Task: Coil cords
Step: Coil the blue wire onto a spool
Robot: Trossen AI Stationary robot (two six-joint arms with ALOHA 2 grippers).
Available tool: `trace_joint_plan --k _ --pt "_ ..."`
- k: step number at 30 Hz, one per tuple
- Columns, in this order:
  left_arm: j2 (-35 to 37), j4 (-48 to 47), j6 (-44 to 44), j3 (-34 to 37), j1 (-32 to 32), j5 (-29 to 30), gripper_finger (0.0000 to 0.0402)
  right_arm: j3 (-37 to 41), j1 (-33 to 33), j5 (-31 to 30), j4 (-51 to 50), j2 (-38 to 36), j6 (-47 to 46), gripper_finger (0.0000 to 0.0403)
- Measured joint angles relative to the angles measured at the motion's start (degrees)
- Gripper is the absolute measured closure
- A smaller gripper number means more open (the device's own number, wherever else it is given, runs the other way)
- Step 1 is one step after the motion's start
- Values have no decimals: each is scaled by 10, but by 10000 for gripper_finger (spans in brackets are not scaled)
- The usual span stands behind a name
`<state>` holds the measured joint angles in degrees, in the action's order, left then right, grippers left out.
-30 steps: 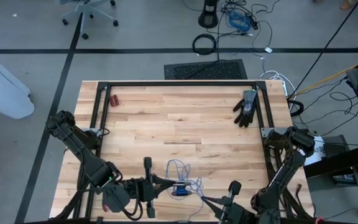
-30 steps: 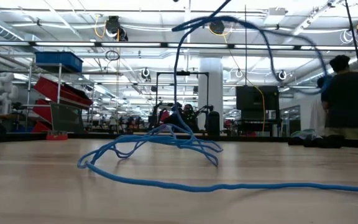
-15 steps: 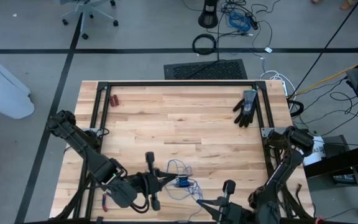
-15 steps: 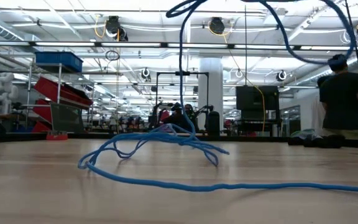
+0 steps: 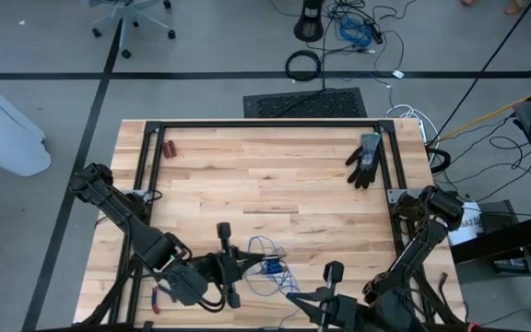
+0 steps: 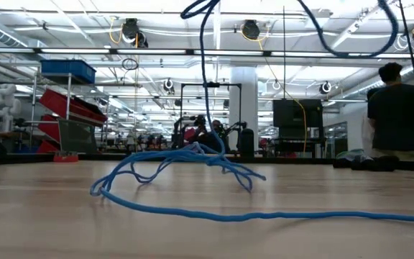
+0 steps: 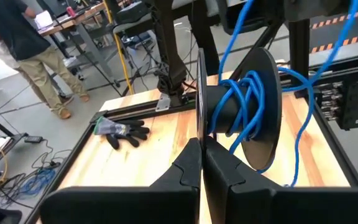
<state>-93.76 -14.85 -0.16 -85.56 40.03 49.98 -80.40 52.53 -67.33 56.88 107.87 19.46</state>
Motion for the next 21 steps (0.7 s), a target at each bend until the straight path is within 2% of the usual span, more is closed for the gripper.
trace_joint_plan --k 6,13,21 --pt "-1 1 -7 0 -5 0 395 0 -16 6 9 0 0 403" --pt "-14 4 -9 0 -19 10 395 0 -42 76 6 0 -36 403" --pt "-14 34 -10 0 -22 24 395 0 -58 78 -43 0 -80 403"
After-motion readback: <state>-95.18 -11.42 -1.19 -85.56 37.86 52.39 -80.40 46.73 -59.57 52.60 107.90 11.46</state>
